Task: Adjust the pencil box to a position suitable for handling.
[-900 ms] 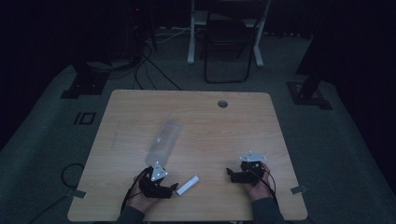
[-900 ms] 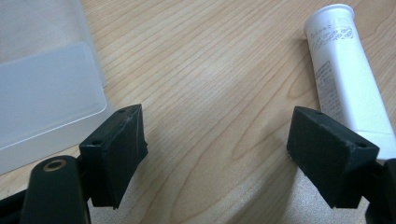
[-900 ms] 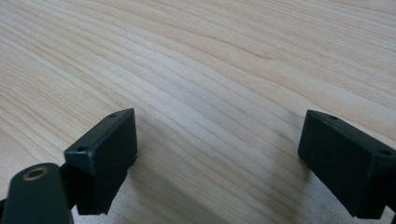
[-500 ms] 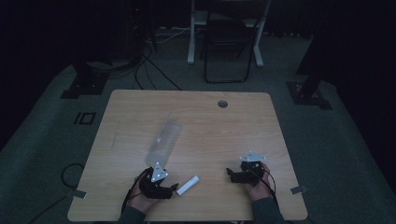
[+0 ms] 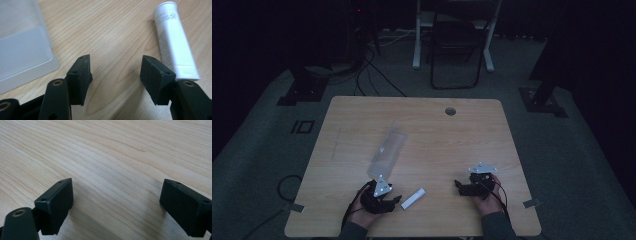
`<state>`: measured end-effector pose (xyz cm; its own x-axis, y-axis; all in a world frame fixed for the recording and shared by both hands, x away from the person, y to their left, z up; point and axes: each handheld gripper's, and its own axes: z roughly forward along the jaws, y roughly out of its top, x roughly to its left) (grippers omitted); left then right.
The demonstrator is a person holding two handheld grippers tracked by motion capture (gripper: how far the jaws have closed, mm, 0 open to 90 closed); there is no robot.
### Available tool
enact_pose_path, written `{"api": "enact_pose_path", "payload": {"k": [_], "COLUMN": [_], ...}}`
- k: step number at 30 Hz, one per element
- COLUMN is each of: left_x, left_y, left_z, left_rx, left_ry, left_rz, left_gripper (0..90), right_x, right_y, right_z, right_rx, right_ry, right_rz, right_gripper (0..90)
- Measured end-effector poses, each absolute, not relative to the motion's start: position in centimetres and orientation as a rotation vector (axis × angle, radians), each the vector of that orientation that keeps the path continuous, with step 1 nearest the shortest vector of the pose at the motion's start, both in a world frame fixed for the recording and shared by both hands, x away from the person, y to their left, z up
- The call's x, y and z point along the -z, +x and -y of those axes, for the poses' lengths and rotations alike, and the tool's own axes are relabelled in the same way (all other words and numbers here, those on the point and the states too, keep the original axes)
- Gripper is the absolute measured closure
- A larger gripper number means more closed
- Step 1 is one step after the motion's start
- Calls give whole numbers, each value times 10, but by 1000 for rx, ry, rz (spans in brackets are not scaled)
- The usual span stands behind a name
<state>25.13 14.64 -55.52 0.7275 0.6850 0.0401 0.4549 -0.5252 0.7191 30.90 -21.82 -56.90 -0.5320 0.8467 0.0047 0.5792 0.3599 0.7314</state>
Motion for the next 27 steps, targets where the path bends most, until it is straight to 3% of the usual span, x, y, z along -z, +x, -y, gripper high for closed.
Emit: {"api": "enact_pose_path", "payload": {"k": [27], "left_x": [500], "left_y": [253], "left_z": [-155], "left_rx": [-439], "left_ry": [2128], "left_rz": [-756], "left_gripper": [567], "right_x": [569], "right_y": [309], "right_z": [218], "right_rx": [-983], "right_ry": [1248], "right_rz": [-2253], "right_gripper": [115]}}
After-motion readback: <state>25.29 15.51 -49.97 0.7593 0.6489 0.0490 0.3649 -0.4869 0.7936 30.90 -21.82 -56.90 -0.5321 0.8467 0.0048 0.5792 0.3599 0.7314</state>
